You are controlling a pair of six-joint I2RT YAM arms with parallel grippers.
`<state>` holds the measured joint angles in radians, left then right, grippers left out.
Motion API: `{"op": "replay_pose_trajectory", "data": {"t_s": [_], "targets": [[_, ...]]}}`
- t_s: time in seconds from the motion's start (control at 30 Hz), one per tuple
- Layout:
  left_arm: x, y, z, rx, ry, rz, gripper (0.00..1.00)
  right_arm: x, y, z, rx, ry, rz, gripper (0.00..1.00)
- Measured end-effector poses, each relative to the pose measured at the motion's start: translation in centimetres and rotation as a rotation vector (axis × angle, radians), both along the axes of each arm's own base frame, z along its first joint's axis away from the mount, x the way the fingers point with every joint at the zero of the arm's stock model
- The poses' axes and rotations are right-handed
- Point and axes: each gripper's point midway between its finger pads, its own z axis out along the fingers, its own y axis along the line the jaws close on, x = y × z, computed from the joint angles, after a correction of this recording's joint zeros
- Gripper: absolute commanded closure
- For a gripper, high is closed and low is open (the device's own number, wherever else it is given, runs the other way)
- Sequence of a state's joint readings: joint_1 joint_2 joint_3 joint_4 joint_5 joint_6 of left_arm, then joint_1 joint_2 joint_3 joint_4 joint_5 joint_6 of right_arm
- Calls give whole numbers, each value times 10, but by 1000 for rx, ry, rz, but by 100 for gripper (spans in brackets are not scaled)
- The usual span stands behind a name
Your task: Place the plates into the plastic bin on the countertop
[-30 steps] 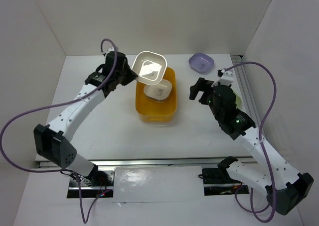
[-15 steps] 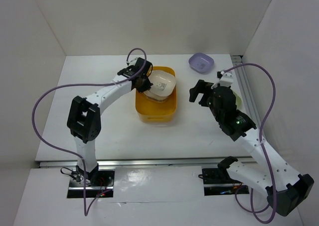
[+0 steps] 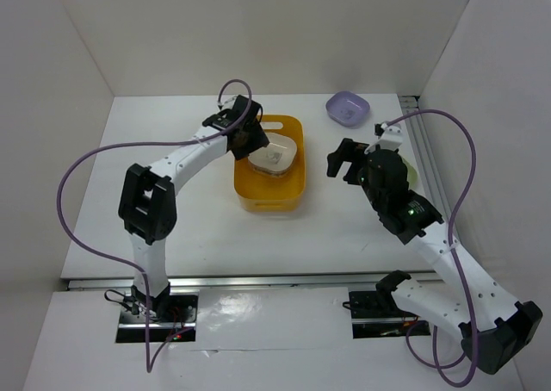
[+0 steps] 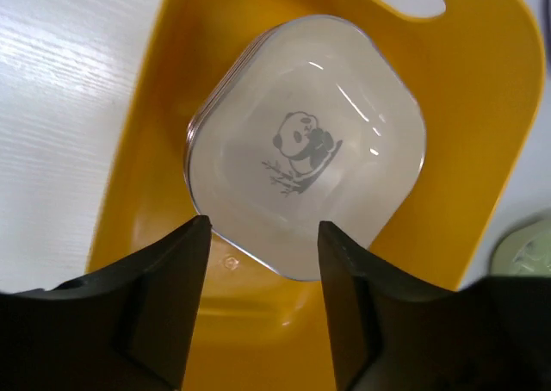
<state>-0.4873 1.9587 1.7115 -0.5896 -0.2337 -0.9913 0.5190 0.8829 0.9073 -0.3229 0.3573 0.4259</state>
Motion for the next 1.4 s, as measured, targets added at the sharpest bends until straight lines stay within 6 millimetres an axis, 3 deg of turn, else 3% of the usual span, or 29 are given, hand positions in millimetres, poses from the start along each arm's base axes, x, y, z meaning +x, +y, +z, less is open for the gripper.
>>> {"op": "replay_pose_trajectory", "data": {"t_s": [0.1,0.13,0.2,0.27,0.33,0.4,0.47,0.53,0.63,0.77,0.87,1.0,1.17,1.3,1.33,1.4], "targets": [[-3,-3,6,-16,-2,-9,14,2,-7,-3,-2,9,-47,0],[-4,-3,11,-22,-8,-13,14,4,-12,-7,-1,21,-84,0],[-9,-6,29,-39,-38,-27,10,10,-23,-26,-9,81,-169,0],[-22,-11,57,-59,-91,-58,5,20,-48,-52,-4,150,-279,0],[-42,-18,90,-85,-156,-95,1,24,-85,-97,14,259,-384,0],[-66,-24,119,-120,-220,-133,0,11,-129,-142,37,367,-515,0],[-92,-27,135,-146,-257,-172,0,-7,-162,-169,67,447,-624,0],[-111,-26,135,-139,-266,-200,0,-8,-180,-172,93,462,-682,0],[-123,-23,111,-98,-227,-223,0,0,-194,-174,120,466,-719,0],[-135,-15,65,-23,-137,-251,0,11,-202,-185,137,480,-731,0],[-142,-13,52,2,-106,-266,0,20,-202,-193,142,491,-722,2],[-145,-14,56,-1,-125,-284,0,36,-204,-213,134,535,-721,5],[-154,-4,66,-11,-158,-276,0,48,-208,-237,108,579,-741,20],[-157,4,81,-19,-201,-257,0,46,-209,-253,99,619,-754,41],[-157,6,85,-19,-214,-249,0,46,-209,-253,97,620,-756,52],[-159,11,91,-17,-229,-236,0,48,-210,-252,98,608,-764,56]]}}
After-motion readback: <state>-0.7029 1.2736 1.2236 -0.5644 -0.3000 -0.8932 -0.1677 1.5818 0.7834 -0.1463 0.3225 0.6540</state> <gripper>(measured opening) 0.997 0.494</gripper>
